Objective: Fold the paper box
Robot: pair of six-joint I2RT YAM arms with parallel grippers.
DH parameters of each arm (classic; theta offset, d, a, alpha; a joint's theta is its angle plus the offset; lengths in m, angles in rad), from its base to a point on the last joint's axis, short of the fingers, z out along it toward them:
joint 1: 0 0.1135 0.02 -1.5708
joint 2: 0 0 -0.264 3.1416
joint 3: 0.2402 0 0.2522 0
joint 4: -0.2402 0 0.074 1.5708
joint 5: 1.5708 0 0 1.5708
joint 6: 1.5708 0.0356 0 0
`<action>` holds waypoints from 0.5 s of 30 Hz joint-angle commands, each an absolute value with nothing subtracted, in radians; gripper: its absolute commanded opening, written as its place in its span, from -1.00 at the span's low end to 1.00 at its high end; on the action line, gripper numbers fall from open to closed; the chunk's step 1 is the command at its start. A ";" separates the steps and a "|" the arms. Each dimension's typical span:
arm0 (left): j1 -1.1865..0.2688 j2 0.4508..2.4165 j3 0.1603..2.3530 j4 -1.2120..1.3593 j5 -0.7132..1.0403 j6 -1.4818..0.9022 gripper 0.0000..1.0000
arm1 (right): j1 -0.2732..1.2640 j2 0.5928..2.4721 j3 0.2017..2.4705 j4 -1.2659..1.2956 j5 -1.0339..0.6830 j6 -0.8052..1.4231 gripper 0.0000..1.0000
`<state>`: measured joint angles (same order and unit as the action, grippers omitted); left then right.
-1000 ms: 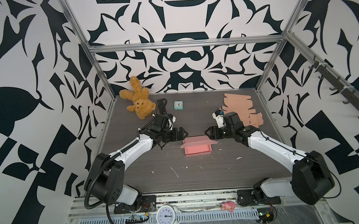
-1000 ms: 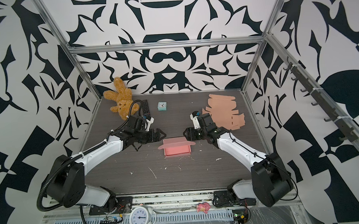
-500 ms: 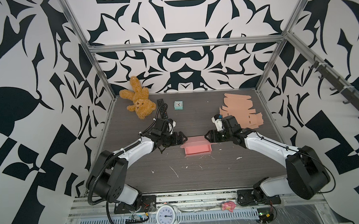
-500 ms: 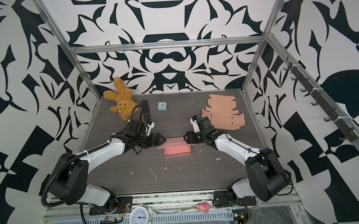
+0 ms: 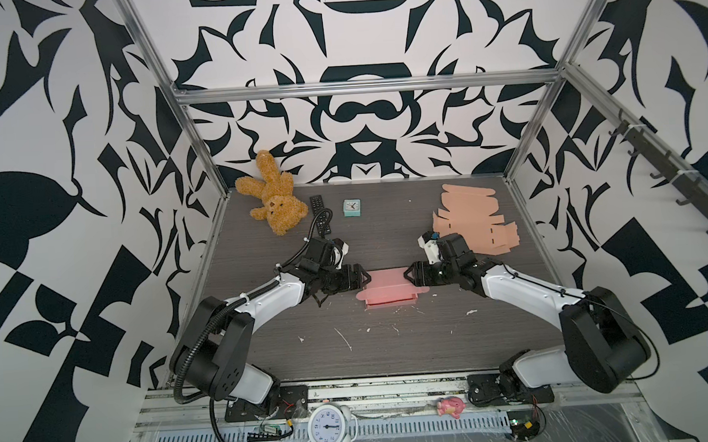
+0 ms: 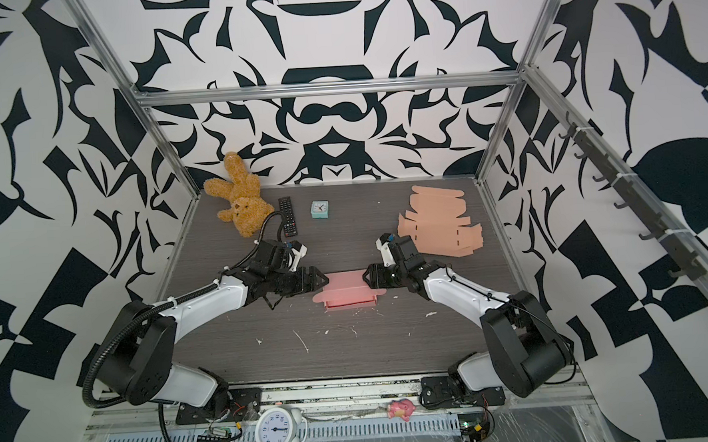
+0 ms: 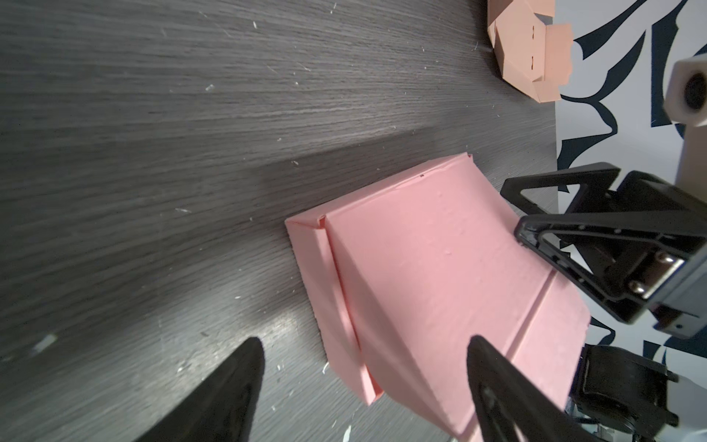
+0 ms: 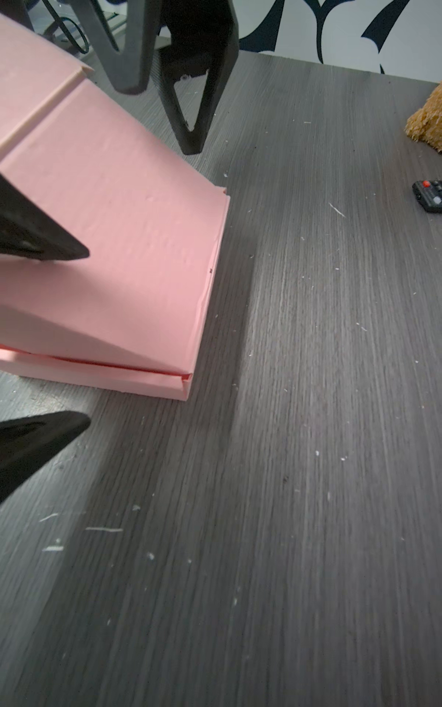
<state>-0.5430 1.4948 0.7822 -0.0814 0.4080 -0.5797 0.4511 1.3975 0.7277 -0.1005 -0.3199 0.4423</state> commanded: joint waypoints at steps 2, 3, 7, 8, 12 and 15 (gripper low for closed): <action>-0.551 1.503 0.750 -0.065 0.419 -0.592 0.63 | 0.454 1.378 0.715 -0.076 -0.330 0.449 0.28; -0.551 1.503 0.745 -0.063 0.420 -0.594 0.62 | 0.456 1.379 0.715 -0.076 -0.330 0.449 0.28; -0.556 1.508 0.733 -0.055 0.420 -0.596 0.61 | 0.463 1.389 0.714 -0.074 -0.334 0.449 0.27; -0.556 1.506 0.732 -0.053 0.420 -0.597 0.61 | 0.463 1.391 0.713 -0.074 -0.334 0.449 0.27; -0.558 1.510 0.726 -0.047 0.419 -0.598 0.60 | 0.469 1.386 0.700 -0.070 -0.333 0.455 0.26; -0.560 1.519 0.723 -0.039 0.419 -0.601 0.58 | 0.474 1.386 0.693 -0.065 -0.330 0.462 0.26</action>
